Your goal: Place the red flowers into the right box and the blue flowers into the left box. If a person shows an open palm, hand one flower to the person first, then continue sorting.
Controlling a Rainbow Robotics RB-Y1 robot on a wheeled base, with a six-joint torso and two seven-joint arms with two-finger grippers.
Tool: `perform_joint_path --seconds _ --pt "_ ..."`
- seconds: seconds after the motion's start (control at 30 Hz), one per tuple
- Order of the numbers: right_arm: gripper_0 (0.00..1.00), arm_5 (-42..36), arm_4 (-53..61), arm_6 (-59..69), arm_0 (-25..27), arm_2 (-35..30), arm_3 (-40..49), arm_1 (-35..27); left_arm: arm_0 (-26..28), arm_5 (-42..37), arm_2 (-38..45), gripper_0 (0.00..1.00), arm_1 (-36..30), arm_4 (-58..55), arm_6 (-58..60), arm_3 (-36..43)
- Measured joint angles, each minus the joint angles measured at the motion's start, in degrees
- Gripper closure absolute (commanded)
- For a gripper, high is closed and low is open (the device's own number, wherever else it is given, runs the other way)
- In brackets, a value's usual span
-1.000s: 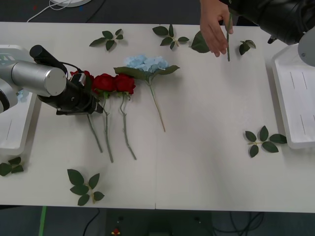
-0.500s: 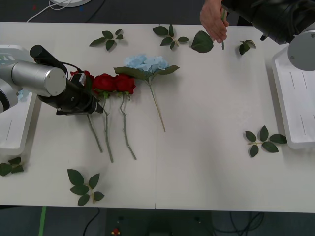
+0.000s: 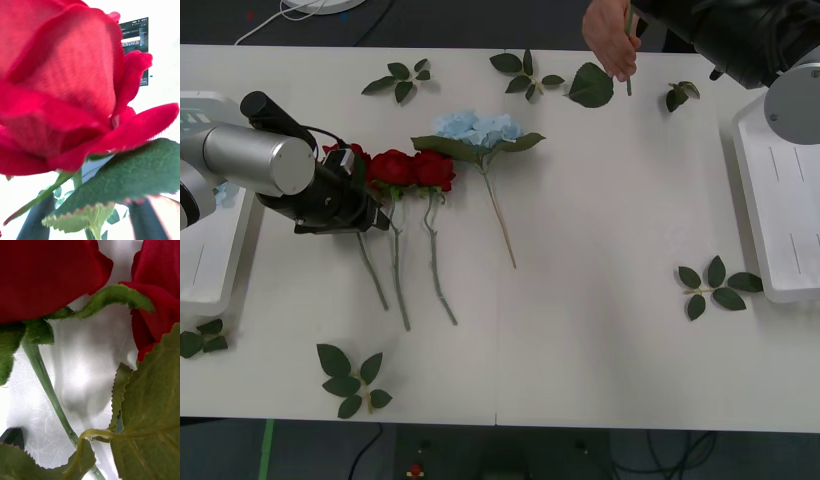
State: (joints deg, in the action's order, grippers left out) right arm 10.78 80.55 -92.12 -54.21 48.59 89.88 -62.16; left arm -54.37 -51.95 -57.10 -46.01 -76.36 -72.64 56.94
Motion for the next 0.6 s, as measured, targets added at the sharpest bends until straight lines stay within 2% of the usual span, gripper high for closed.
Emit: perform_joint_path --seconds 0.4,0.6 --pt "0.00 0.05 -0.06 0.00 0.14 0.00 0.03 0.00 0.00 0.00 0.00 0.00 0.00 0.00 0.00 0.00" --pt "0.00 -0.15 -0.04 0.00 1.99 0.00 1.81 0.00 0.00 0.00 0.00 0.00 0.00 0.00 0.00 0.00"
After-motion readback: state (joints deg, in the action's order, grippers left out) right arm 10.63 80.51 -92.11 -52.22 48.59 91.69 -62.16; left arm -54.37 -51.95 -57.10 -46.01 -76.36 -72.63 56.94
